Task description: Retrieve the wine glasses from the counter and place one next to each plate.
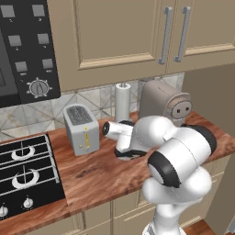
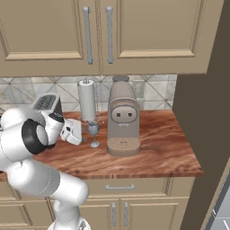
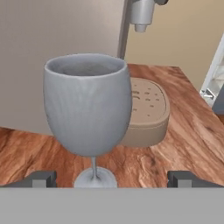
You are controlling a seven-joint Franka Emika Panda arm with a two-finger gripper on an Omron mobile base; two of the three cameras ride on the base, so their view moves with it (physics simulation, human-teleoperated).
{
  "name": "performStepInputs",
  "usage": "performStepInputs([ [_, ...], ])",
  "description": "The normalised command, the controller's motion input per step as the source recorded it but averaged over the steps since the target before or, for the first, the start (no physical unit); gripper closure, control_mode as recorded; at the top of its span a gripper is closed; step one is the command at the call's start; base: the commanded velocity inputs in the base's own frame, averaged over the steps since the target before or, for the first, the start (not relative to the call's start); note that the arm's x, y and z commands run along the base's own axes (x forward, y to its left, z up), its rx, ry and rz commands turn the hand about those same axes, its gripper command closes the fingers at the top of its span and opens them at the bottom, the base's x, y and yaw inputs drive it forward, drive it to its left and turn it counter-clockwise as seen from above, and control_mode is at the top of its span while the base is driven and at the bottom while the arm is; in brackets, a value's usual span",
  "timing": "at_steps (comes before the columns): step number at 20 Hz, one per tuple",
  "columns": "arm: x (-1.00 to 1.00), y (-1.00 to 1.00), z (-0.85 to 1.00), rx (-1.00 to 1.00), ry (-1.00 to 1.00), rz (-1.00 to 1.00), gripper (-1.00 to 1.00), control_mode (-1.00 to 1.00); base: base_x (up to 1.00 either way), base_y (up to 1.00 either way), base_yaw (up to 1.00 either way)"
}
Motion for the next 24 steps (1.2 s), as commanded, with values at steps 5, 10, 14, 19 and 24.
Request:
performStepInputs([
  [5,0.03,-0.07,-0.05,0.0,0.05,-0.03,-1.0,-1.0,0.0,0.0,0.0],
  [10,0.06,-0.07,-0.09,0.0,0.03,0.0,-1.0,-1.0,0.0,0.0,0.0],
  [14,0.11,-0.06,-0.03,0.0,0.0,0.0,-1.0,-1.0,0.0,0.0,0.0],
  [19,0.18,-0.09,-0.13,0.0,0.0,0.0,-1.0,-1.0,0.0,0.0,0.0],
  [24,0.09,-0.05,-0.21,-0.01,0.01,0.0,-1.0,-1.0,0.0,0.0,0.0],
])
